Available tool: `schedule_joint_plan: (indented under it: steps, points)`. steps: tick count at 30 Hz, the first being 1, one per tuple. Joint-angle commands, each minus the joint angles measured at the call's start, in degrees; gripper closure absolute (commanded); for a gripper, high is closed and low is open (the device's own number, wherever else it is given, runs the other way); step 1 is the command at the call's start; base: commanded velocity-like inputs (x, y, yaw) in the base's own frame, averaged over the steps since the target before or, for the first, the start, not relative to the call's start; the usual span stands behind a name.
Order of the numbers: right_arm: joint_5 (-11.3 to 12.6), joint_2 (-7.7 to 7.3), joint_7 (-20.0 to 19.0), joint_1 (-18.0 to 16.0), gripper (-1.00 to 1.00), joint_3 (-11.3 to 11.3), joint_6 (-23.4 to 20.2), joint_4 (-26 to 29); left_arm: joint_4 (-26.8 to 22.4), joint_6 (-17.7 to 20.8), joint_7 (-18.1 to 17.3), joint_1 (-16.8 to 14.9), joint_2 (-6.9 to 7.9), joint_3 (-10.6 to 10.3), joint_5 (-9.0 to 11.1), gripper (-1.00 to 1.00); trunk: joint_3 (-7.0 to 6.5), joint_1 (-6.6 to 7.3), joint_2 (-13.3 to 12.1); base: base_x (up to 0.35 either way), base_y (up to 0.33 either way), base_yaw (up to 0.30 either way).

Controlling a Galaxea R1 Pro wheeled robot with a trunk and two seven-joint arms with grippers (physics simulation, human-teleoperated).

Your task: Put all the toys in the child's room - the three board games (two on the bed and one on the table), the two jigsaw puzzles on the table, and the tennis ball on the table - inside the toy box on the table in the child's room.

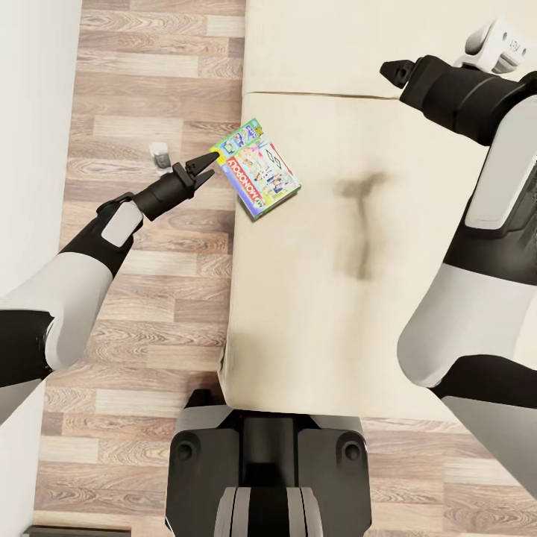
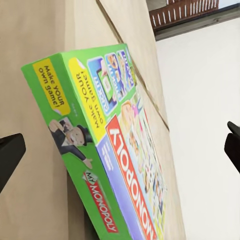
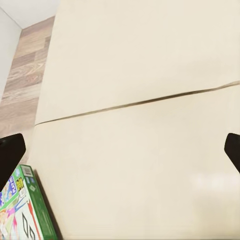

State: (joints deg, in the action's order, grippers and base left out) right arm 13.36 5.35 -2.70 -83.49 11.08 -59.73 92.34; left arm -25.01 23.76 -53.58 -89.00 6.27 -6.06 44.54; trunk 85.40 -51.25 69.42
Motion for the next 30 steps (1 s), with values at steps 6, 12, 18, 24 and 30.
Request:
schedule_joint_plan:
  steps: [6,12,18,24,30]
  points:
    - [-0.09,0.09,-0.28,0.10,-1.00,0.15,-0.27,0.03,-0.02,0.50,-0.03,0.00,0.06,-0.33,0.58,-1.00,0.20,-0.01,0.02,0.000,0.000,0.000]
    - [-0.07,0.16,-0.29,0.31,-1.00,0.10,-0.27,0.03,-0.02,0.50,-0.03,0.12,0.06,-0.35,0.49,-1.00,0.48,-0.01,0.02,0.000,0.000,0.000]
    - [-0.02,0.17,-0.29,0.43,-1.00,0.06,-0.27,0.03,-0.04,0.50,-0.03,0.29,0.12,-0.34,0.47,-1.00,0.54,-0.01,0.02,0.000,0.000,0.000]
    - [-0.04,0.40,-0.24,0.48,-1.00,0.06,-0.27,0.03,0.00,0.50,-0.03,0.36,0.31,-0.25,0.44,-1.00,0.55,-0.01,0.02,0.000,0.000,0.000]
    - [-0.07,0.59,-0.16,0.50,-1.00,0.08,-0.27,0.03,0.03,0.44,-0.03,0.40,0.99,-0.18,0.43,-1.00,0.56,-0.01,0.02,0.000,0.000,0.000]
